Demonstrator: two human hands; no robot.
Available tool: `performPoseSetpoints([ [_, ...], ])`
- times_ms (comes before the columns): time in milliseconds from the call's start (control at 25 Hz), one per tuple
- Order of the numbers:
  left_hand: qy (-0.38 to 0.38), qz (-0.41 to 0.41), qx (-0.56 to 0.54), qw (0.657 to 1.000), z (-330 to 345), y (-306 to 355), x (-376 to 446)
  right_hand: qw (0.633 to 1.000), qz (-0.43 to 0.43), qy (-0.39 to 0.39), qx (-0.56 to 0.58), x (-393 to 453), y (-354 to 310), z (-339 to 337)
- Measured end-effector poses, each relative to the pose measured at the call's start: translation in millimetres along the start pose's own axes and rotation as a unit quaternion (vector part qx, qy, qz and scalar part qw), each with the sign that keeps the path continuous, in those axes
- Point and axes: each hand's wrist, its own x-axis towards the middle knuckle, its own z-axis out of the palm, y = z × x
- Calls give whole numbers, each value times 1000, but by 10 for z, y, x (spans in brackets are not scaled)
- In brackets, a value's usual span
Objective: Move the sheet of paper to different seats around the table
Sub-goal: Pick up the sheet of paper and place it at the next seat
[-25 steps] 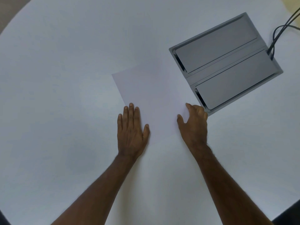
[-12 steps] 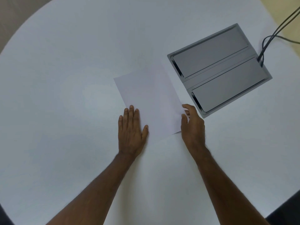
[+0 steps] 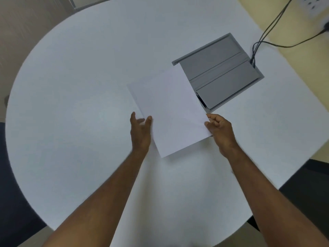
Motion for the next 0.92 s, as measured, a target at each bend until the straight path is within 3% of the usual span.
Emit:
performPoseSetpoints([
  [120,-70,-92,-137,984,32,50,-200,1000,-3,1,-7,-298,54,-348],
  [400,-178,-118,-116,970,482,27,-844,999,-1,22,-34,-556,327,-1240],
  [720,-156,-184,-76,968,1683,-270,-1432,997,54,38,-28,-288,1037,-2258],
  [920,-138,-216,-71,964,2300,-515,-1681,983,48,75,-161,-138,1468,-2672],
])
